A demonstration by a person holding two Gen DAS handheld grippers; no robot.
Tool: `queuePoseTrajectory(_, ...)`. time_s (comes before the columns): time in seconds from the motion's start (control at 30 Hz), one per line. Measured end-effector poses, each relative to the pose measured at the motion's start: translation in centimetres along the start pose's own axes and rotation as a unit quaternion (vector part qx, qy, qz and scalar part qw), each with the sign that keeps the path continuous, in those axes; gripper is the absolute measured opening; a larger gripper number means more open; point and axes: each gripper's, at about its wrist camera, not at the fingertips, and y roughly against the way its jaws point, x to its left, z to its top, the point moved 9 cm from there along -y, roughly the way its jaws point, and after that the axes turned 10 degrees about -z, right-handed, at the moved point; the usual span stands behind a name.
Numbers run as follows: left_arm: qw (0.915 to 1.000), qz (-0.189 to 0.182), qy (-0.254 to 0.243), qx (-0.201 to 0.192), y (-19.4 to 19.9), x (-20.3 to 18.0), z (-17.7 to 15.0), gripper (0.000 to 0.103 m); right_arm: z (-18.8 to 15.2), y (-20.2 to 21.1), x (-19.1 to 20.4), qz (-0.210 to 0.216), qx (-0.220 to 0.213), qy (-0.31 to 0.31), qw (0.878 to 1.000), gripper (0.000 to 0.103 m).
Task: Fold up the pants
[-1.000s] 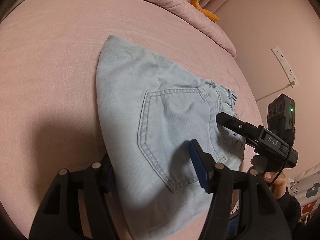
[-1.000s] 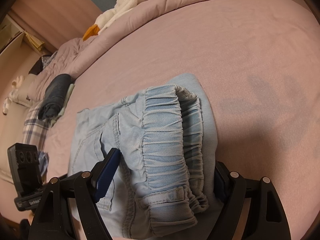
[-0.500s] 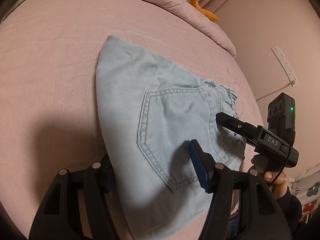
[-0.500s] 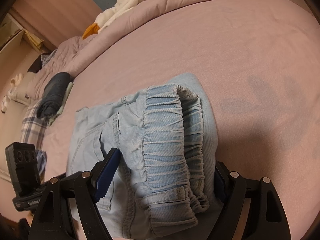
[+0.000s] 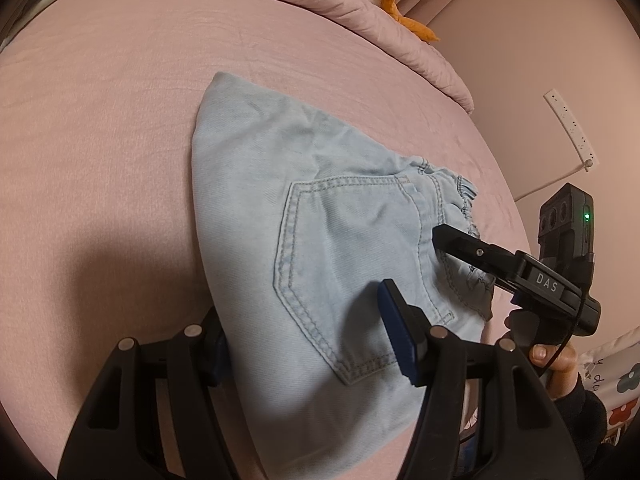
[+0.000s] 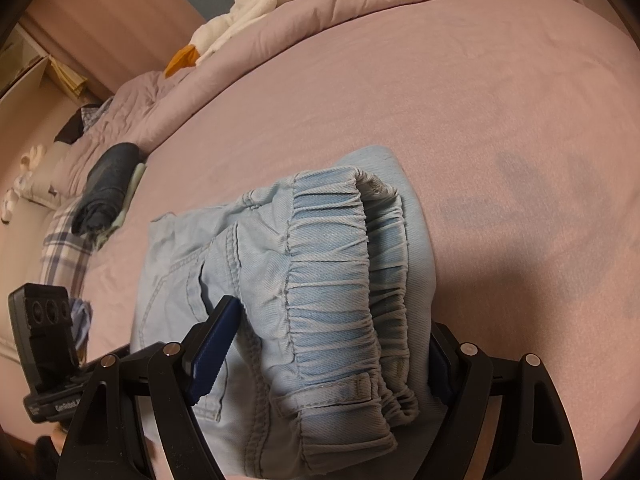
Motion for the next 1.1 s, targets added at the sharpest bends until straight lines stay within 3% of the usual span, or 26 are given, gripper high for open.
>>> queuePoseTrajectory(0.7,0.9999,0.009,-0.006,0.001,-0.38,-0.18,0.16,0.059,-0.34,0.17,0.48,-0.017,-0.004,0.000,1.000,0.081)
queuePoseTrajectory(1.1,0.9994,0.032,-0.009,-0.003,-0.20,0.34,0.10,0.044,-0.38,0.55,0.93,-0.021,-0.018,0.003,1.000,0.066)
